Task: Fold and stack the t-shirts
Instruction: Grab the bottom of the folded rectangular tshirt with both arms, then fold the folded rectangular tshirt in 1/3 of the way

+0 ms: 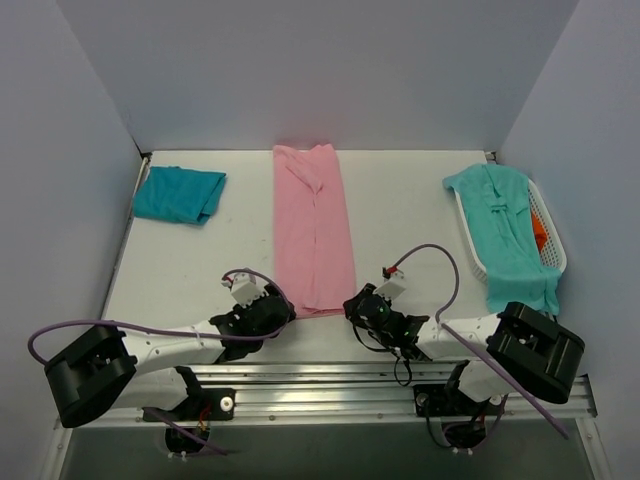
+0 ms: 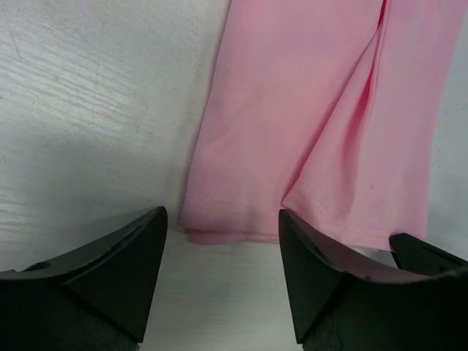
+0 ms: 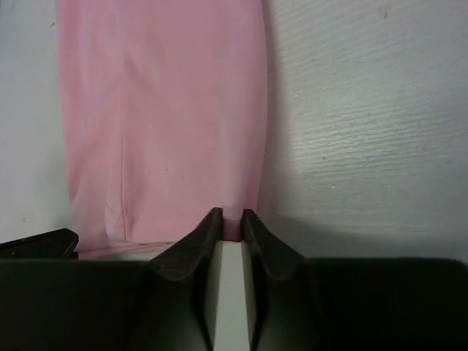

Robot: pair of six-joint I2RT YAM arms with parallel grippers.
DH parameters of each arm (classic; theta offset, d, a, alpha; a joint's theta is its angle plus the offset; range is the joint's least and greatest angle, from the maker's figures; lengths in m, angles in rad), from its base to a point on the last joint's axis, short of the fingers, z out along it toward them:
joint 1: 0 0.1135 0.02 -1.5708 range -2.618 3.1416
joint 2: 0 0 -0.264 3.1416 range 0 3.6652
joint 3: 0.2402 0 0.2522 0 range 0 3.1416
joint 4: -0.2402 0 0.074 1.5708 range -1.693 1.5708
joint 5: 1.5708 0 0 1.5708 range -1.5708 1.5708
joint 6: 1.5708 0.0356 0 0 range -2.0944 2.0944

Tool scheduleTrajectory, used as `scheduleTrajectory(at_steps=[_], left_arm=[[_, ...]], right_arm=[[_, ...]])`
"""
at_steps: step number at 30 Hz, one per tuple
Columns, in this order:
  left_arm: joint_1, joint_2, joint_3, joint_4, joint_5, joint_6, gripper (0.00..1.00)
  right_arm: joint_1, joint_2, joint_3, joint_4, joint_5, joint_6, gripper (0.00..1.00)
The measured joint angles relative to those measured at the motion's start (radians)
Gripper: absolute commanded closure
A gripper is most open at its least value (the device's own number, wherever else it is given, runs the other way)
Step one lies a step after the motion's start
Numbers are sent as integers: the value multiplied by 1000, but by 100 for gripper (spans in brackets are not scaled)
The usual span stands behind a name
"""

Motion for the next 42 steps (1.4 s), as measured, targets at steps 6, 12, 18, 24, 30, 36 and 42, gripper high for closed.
scheduleTrajectory(at_steps=[6, 12, 18, 24, 30, 36, 42], left_arm=[[0, 19, 0, -10, -3, -5, 50], [-3, 61, 6, 13, -16, -6, 72], [-3, 91, 16, 25, -20, -5, 97], [-4, 82, 19, 8, -19, -2, 98], [-14, -11, 18, -62, -13, 2, 98], [-18, -133, 18, -119, -13, 10, 98], [-13, -199, 59, -201, -32, 60, 98]], right_arm=[[0, -32, -2, -49, 11, 4, 100], [0, -32, -7, -66, 17, 4, 100], [0, -33, -8, -75, 21, 4, 100], [0, -104, -26, -127, 31, 4, 100], [2, -246, -39, -231, 41, 4, 100], [11, -370, -32, -329, 61, -5, 100], [13, -314, 72, -386, 80, -36, 100]])
